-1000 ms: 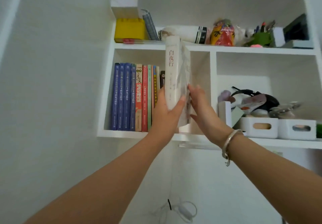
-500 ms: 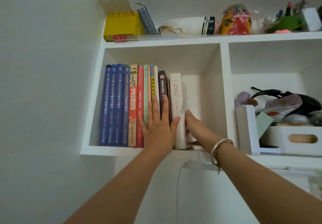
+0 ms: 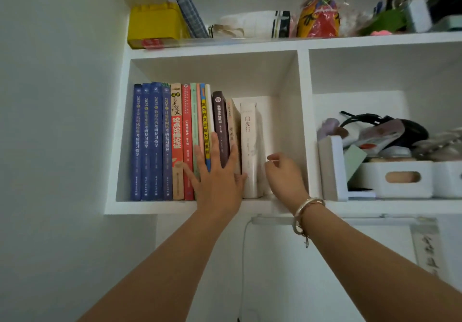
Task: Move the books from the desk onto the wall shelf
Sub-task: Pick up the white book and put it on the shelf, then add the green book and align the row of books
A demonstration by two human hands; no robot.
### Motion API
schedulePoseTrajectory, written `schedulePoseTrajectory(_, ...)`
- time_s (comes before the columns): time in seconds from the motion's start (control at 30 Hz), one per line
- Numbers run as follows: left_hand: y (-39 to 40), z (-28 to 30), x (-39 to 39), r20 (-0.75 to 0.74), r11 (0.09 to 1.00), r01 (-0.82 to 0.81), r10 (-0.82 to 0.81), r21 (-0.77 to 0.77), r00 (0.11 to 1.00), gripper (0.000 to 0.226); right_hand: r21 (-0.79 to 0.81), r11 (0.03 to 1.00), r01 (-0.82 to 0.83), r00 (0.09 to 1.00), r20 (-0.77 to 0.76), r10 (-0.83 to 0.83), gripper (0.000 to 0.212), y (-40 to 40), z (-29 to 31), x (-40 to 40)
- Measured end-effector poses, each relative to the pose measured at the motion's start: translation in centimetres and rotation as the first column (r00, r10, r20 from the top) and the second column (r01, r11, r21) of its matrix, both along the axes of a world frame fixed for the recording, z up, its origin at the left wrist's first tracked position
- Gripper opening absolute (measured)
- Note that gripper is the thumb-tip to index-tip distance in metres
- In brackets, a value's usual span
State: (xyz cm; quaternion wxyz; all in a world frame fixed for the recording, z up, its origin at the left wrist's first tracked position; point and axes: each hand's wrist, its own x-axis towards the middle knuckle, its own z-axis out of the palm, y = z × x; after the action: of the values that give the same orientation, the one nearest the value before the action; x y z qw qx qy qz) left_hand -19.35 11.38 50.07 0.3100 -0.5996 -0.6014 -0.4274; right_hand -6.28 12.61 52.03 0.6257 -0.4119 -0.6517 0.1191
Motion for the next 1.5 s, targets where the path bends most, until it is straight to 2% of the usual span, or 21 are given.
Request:
schedulePoseTrajectory(0.07, -1.3, -1.7, 0.1, 0.043, 0.996, 0.093, -0.093, 0.006, 0.995, 0.063, 0.075, 0.997, -0.014, 1.0, 0.015, 0.013, 0.032, -2.1, -1.3, 0.4)
schedulePoseTrajectory(0.23, -5.6, -7.3, 0.8, 0.067, 0.963, 0.268, -0.269, 0.014, 0.961, 0.053, 0.124, 0.988, -0.087, 0.996, -0.019, 0.09, 0.028, -7.3, -6.3, 2.6)
schedulePoseTrajectory(0.4, -9.3, -13.6, 3.3, 0.106, 0.896, 0.441, -0.435, -0.044, 0.894, 0.045, -0.013, 1.0, 0.004, 0.998, -0.058, -0.005, 0.026, -11.1, -13.1, 6.9)
schedulePoseTrajectory(0.57, -11.1, -21.2, 7.8, 0.136, 0.759, 0.613, -0.598, -0.221, 0.79, 0.041, -0.229, 0.959, 0.169, 0.982, -0.042, -0.183, 0.028, -14.3, -21.6, 12.8)
schedulePoseTrajectory(0.7, -11.5, -27.7, 12.1, 0.191, 0.653, 0.661, -0.643, -0.369, 0.741, 0.041, -0.404, 0.87, 0.284, 0.952, 0.01, -0.306, 0.027, -16.1, -28.8, 17.7)
schedulePoseTrajectory(0.8, -11.4, -33.5, 15.4, 0.24, 0.552, 0.661, -0.647, -0.508, 0.724, 0.039, -0.537, 0.767, 0.352, 0.923, 0.062, -0.38, 0.024, -17.2, -34.3, 21.4)
schedulePoseTrajectory(1.0, -10.4, -44.7, 21.5, 0.325, 0.331, 0.615, -0.623, -0.715, 0.712, 0.037, -0.779, 0.482, 0.402, 0.828, 0.084, -0.555, 0.017, -19.0, -45.4, 28.3)
schedulePoseTrajectory(1.1, -10.2, -48.9, 24.9, 0.449, 0.129, 0.616, -0.572, -0.777, 0.686, 0.034, -0.891, 0.309, 0.334, 0.759, 0.059, -0.648, 0.011, -20.3, -50.6, 30.8)
schedulePoseTrajectory(1.2, -10.3, -52.7, 28.2, 0.523, -0.077, 0.564, -0.494, -0.822, 0.695, 0.031, -0.972, 0.141, 0.187, 0.73, 0.041, -0.682, 0.007, -21.2, -54.4, 33.0)
schedulePoseTrajectory(1.27, -10.5, -55.0, 29.8, 0.531, -0.177, 0.512, -0.457, -0.841, 0.714, 0.034, -0.995, 0.067, 0.075, 0.681, 0.002, -0.732, 0.018, -21.8, -56.5, 34.1)
schedulePoseTrajectory(1.3, -10.7, -56.0, 30.4, 0.528, -0.219, 0.483, -0.437, -0.848, 0.729, 0.037, -0.998, 0.06, 0.018, 0.647, -0.034, -0.761, 0.029, -22.0, -57.7, 34.6)
schedulePoseTrajectory(1.37, -11.1, -57.6, 31.0, 0.525, -0.289, 0.441, -0.392, -0.85, 0.755, 0.048, -0.99, 0.109, -0.091, 0.552, -0.142, -0.822, 0.043, -22.3, -59.5, 35.1)
schedulePoseTrajectory(1.43, -11.6, -58.7, 31.2, 0.529, -0.332, 0.424, -0.364, -0.843, 0.767, 0.058, -0.967, 0.191, -0.168, 0.445, -0.247, -0.861, 0.035, -22.2, -60.5, 35.3)
schedulePoseTrajectory(1.5, -11.7, -59.1, 31.2, 0.505, -0.33, 0.396, -0.382, -0.857, 0.774, 0.062, -0.944, 0.24, -0.225, 0.319, -0.304, -0.898, 0.018, -22.0, -60.5, 35.7)
